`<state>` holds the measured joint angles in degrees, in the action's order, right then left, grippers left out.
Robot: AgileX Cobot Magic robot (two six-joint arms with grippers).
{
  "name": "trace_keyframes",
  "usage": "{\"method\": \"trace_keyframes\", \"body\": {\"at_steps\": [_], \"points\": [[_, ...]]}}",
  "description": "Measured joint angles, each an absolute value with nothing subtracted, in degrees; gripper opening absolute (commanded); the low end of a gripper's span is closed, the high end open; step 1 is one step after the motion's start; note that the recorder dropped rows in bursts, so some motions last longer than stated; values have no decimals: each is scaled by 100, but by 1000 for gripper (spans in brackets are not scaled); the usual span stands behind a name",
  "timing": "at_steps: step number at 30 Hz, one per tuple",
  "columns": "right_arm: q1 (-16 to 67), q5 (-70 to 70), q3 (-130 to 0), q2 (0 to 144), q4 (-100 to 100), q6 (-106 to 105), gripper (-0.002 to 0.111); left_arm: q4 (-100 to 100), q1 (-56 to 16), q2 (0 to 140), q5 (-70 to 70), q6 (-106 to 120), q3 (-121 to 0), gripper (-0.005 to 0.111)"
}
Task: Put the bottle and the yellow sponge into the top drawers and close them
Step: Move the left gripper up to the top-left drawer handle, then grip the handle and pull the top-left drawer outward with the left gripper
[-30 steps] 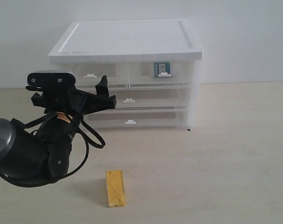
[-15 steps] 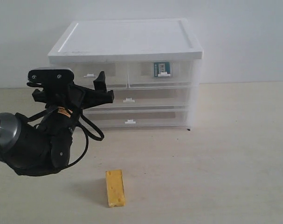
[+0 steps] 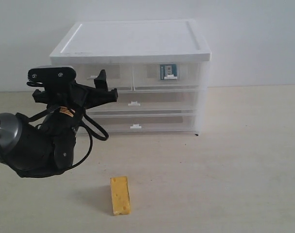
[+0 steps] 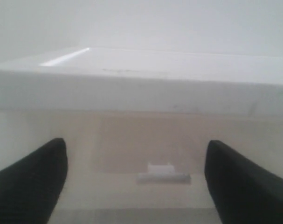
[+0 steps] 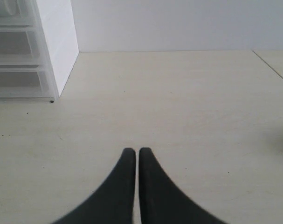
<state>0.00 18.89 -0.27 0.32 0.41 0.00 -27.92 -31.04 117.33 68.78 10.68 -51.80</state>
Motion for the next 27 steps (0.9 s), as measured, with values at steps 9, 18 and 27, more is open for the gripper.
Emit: {"method": "trace_keyframes", "body": {"at_steps": [9, 18, 27], "points": [[0, 1889, -27, 32, 41, 0, 0, -2500, -3081, 11733, 6638, 1167, -5237, 4], [0, 1889, -27, 32, 41, 0, 0, -2389, -3070, 11613, 6614, 1219, -5031, 4], [0, 1889, -27, 32, 41, 0, 0, -2422, -3279, 10993, 6542, 1219, -4259, 4]]}}
